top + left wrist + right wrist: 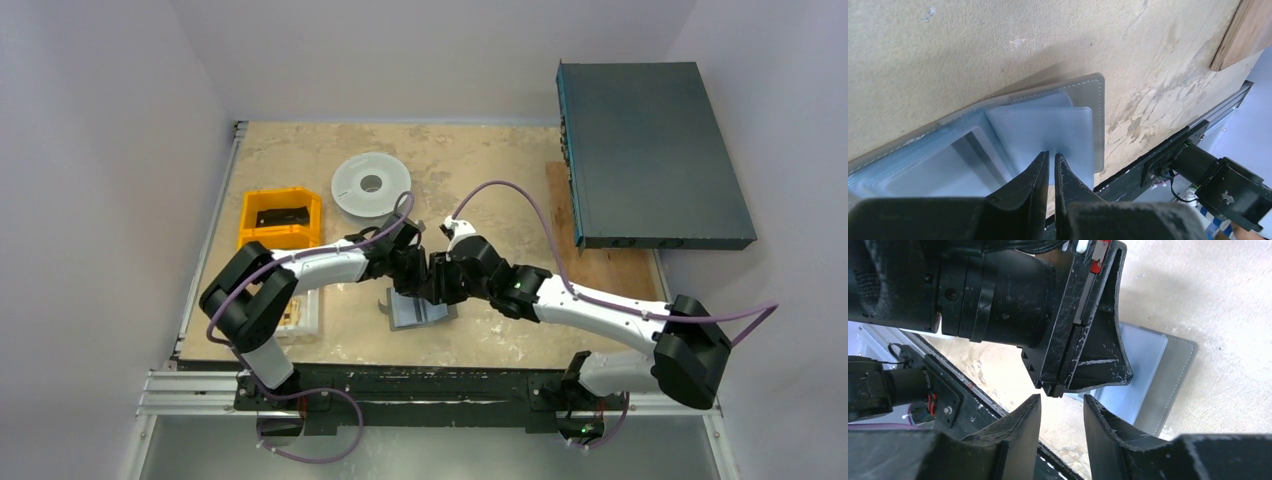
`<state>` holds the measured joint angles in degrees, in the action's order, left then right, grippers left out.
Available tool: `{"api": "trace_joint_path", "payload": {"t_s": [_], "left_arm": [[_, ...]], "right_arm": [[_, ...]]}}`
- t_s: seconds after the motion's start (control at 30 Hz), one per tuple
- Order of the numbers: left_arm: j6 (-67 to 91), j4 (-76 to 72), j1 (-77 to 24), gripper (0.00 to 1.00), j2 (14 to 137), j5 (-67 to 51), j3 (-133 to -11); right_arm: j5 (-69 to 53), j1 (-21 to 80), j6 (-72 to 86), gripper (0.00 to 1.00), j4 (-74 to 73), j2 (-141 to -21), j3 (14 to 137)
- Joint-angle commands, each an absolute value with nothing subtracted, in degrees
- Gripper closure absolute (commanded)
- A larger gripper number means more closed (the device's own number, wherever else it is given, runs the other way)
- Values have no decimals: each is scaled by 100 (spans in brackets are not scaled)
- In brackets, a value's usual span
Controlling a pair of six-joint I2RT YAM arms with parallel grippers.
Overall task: Take the credit cards out of the card holder
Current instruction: Remove the credit card from the card holder.
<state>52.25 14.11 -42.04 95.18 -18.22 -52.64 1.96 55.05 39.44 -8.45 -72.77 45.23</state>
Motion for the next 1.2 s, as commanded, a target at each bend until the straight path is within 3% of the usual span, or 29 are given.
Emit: {"api": "trace_joint_path", "payload": {"t_s": [0.0, 0.23, 0.43, 0.6, 0.77, 1.17], "left_arm": [[5455, 1062, -4238, 92, 9803, -2141, -5537], [5442, 1518, -4219, 91, 9676, -1989, -5634], [5290, 1923, -4133, 89, 9185, -1659, -5502], [5169, 2262, -3876, 88, 8530, -1349, -5075], [4976, 2550, -3516, 88, 7994, -1063, -4579], [4874, 2437, -3273, 91, 7931, -1085, -4203]], "right_arm": [[74, 5474, 4195, 66, -646, -7387, 4310], [-180, 5397, 4365, 77, 32, -7796, 3980], [-309, 5184, 4470, 78, 447, -8163, 3661], [-283, 5160, 4443, 71, 403, -8354, 3728], [-15, 5184, 4323, 55, 105, -8468, 4088], [586, 5517, 4005, 50, -932, -9460, 5414]]}}
